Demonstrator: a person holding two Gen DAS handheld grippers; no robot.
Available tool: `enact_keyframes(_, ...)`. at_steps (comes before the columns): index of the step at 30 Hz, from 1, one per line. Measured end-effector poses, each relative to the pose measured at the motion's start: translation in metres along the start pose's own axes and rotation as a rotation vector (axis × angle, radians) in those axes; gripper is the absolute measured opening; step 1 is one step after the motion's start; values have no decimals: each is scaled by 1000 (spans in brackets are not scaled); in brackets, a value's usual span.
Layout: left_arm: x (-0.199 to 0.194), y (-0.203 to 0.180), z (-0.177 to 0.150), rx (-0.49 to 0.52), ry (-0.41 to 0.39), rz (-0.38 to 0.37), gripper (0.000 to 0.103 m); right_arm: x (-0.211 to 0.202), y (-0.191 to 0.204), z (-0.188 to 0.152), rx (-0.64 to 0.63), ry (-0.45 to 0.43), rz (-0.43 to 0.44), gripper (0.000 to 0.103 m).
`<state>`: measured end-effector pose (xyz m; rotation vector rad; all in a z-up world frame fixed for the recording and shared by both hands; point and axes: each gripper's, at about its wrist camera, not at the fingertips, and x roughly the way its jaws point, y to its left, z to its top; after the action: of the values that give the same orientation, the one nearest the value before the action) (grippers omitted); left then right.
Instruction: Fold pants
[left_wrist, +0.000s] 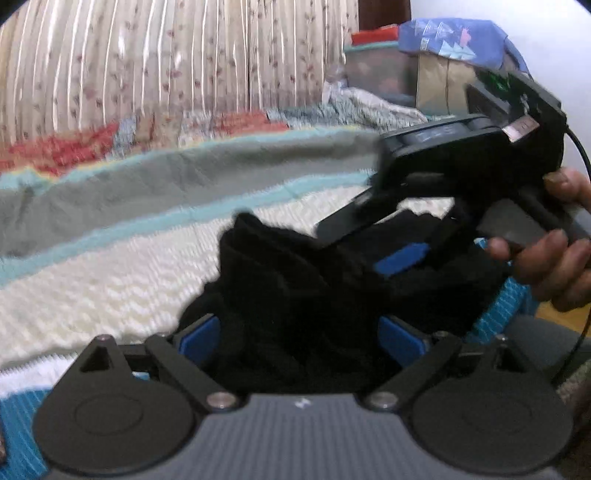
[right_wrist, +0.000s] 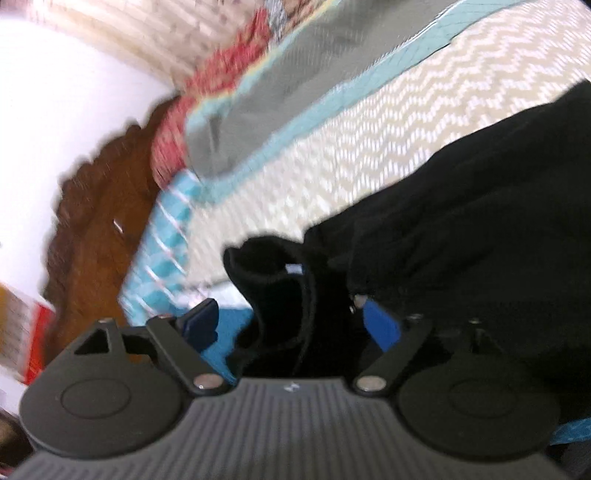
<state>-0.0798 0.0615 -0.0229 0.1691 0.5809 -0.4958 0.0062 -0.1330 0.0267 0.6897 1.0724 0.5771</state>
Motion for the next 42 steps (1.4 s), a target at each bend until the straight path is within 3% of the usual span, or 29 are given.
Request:
enact_keyframes(5, 8, 1, -12, -95, 69, -89, 92, 36, 52, -22, -267, 81, -86, 89)
enact_keyframes(7, 7, -4, -14, -76, 81, -96, 91, 52, 63, -25, -338, 100, -156, 81)
enact_keyframes(8, 5, -5, -14, -59, 81, -89, 90, 55, 63, -24, -347, 92, -177, 50)
enact_keyframes(9, 1, -3, -13, -56, 73, -89, 89, 55, 60, -19, -335, 85, -175, 31)
enact_keyframes(11, -14, 8, -9, -87, 41, -93, 89, 38, 50, -8, -279, 33, -117, 24)
enact_keyframes(14, -38, 43, 1, -239, -40, -133, 90, -20, 48, 10, -320, -150, -21, 23)
enact_keyframes(17, -51, 77, 11, -391, -123, -113, 92, -77, 32, 25, -341, -278, 41, 23)
enact_keyframes(20, -44, 101, 17, -498, -139, -94, 92, -105, -8, 27, -279, -299, 14, 24)
enact_keyframes(23, -19, 107, 25, -558, -88, -101, 90, -104, -64, 20, -153, -272, -97, 27)
enact_keyframes(26, 14, 90, 34, -524, -11, -88, 90, -84, -109, 10, 12, -269, -371, 48)
enact_keyframes(27, 27, 80, 36, -497, 25, -79, 89, -86, -118, 6, 57, -299, -405, 48)
enact_keyframes(29, 47, 56, 33, -430, 109, -46, 87, -101, -129, -1, 154, -376, -304, 50)
enact_keyframes(30, 57, 46, 32, -399, 142, -36, 87, -111, -131, -3, 165, -413, -293, 52)
enact_keyframes(33, 76, 19, 23, -335, 212, -27, 87, -125, -109, -2, 66, -482, -321, 53)
enact_keyframes(35, 83, 6, 21, -309, 238, -31, 87, -127, -91, -2, -18, -495, -270, 53)
enact_keyframes(37, 86, -3, 21, -288, 243, -38, 87, -121, -67, -1, -141, -481, -257, 53)
enact_keyframes(39, 85, -9, 24, -267, 244, -34, 87, -108, -51, 1, -258, -470, -308, 53)
enact_keyframes(42, 79, -7, 28, -267, 244, -33, 89, -95, -56, 4, -314, -414, -350, 53)
